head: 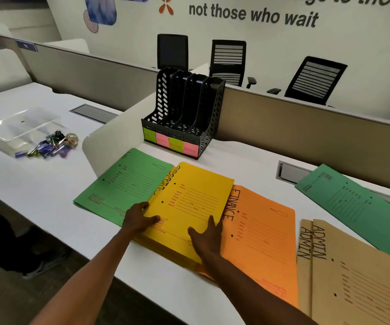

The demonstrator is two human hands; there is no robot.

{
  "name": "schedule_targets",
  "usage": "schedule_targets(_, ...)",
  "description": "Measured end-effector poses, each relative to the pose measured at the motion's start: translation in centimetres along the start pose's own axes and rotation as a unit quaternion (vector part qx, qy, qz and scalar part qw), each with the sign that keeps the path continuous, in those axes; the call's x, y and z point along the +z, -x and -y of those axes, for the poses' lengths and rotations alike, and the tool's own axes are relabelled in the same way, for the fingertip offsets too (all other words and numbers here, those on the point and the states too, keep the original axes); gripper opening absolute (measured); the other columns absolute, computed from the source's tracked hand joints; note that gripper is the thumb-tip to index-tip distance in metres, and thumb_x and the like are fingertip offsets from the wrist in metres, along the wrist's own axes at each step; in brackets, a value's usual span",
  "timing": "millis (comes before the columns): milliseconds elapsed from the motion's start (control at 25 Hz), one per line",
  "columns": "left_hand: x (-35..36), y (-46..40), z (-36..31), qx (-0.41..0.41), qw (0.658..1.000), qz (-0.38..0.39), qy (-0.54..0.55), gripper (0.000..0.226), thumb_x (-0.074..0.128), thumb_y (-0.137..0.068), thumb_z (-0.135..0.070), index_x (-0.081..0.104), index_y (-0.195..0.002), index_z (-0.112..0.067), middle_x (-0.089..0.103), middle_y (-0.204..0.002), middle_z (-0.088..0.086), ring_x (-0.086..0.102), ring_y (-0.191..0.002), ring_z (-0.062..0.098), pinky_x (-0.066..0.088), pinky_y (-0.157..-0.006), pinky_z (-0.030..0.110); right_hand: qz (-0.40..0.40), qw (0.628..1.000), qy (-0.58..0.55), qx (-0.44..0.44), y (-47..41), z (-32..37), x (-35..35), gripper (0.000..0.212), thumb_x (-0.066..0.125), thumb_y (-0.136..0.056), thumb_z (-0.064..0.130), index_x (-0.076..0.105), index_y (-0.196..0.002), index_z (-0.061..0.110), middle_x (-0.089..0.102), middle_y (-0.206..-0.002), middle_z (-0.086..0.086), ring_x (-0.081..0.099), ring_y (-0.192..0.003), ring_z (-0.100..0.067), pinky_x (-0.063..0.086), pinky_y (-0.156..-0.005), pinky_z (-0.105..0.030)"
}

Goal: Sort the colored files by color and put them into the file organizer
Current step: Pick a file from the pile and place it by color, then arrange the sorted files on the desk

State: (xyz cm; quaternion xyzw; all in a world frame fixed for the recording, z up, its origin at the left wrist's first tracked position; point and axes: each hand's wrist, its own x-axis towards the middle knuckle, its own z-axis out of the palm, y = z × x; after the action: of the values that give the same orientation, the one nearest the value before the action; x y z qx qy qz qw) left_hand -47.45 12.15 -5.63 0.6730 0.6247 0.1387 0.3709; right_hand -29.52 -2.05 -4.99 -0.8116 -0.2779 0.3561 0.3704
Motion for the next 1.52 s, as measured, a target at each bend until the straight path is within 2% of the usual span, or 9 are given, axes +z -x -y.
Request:
schedule_targets(120,-0.1,-0.3,0.4,0.001,1.000,0.005,-0.013,0.080,0.082,-0.076,-0.035,0.046,-0.143,-0.011,0.049,-0.142,0.014,0.047,-0.129,0.032,0.042,-0.106,0.047,0.024,0.996,0.071,-0.038,0.4,-1.0,0.7,0.090,0.064,-0.092,0.043,0.008,-0.159,0.020,-0.017,-0.165,-0.008,-0.011,-0.153,-0.026,0.008,-0.122,-0.038)
schedule_targets(360,0.1,-0.6,0.6,0.011,0.999,-0.002,-0.052,0.077,0.080,-0.079,-0.032,0.044,-0.143,-0.008,0.049,-0.142,0.016,0.047,-0.130,0.033,0.041,-0.107,0.047,0.145,0.962,0.206,-0.107,0.1,-2.7,1.3,0.092,0.061,-0.090,0.051,0.011,-0.159,0.017,-0.013,-0.165,-0.012,-0.015,-0.152,-0.029,0.003,-0.123,-0.041)
schedule_targets(520,0.9,-0.3,-0.1,0.017,0.993,-0.016,-0.112,0.082,0.075,-0.081,-0.041,0.036,-0.148,-0.014,0.041,-0.147,0.015,0.039,-0.135,0.034,0.038,-0.108,0.051,0.144,0.964,0.188,-0.124,-0.5,-2.5,0.5,0.087,0.061,-0.090,0.051,0.016,-0.158,0.021,0.000,-0.166,-0.008,-0.001,-0.153,-0.025,0.008,-0.123,-0.038)
schedule_targets(720,3.2,0.3,-2.4,0.094,0.975,-0.070,-0.190,0.084,0.070,-0.083,-0.045,0.031,-0.151,-0.018,0.026,-0.156,0.016,0.017,-0.146,0.035,0.025,-0.115,0.051,0.068,0.980,0.099,-0.160,-1.7,-1.3,-2.7,0.080,0.065,-0.090,0.044,0.025,-0.156,0.023,0.022,-0.163,-0.002,0.019,-0.150,-0.020,0.021,-0.122,-0.037)
schedule_targets(880,6.4,1.0,-5.9,0.172,0.967,-0.048,-0.181,0.082,0.069,-0.083,-0.043,0.031,-0.152,-0.019,0.023,-0.158,0.013,0.007,-0.150,0.032,0.020,-0.116,0.051,-0.012,0.980,0.084,-0.182,-3.1,-1.9,-7.4,0.076,0.068,-0.090,0.036,0.030,-0.154,0.017,0.032,-0.159,-0.003,0.027,-0.147,-0.021,0.024,-0.119,-0.034)
schedule_targets(1240,16.4,4.0,-17.2,0.298,0.938,0.011,-0.179,0.083,0.069,-0.082,-0.046,0.030,-0.152,-0.022,0.025,-0.158,0.011,0.006,-0.150,0.030,0.019,-0.117,0.048,-0.122,0.971,0.152,-0.135,-5.5,-8.6,-20.0,0.085,0.065,-0.091,0.038,0.016,-0.158,0.017,0.023,-0.162,-0.010,0.019,-0.150,-0.026,0.022,-0.118,-0.035)
schedule_targets(1520,24.2,6.8,-26.1,0.363,0.908,0.066,-0.199,0.083,0.064,-0.086,-0.047,0.024,-0.154,-0.022,0.019,-0.160,0.010,0.000,-0.151,0.029,0.015,-0.118,0.049,-0.175,0.957,0.200,-0.115,-6.7,-13.1,-29.6,0.088,0.065,-0.089,0.039,0.015,-0.158,0.017,0.022,-0.162,-0.012,0.018,-0.149,-0.029,0.022,-0.121,-0.042)
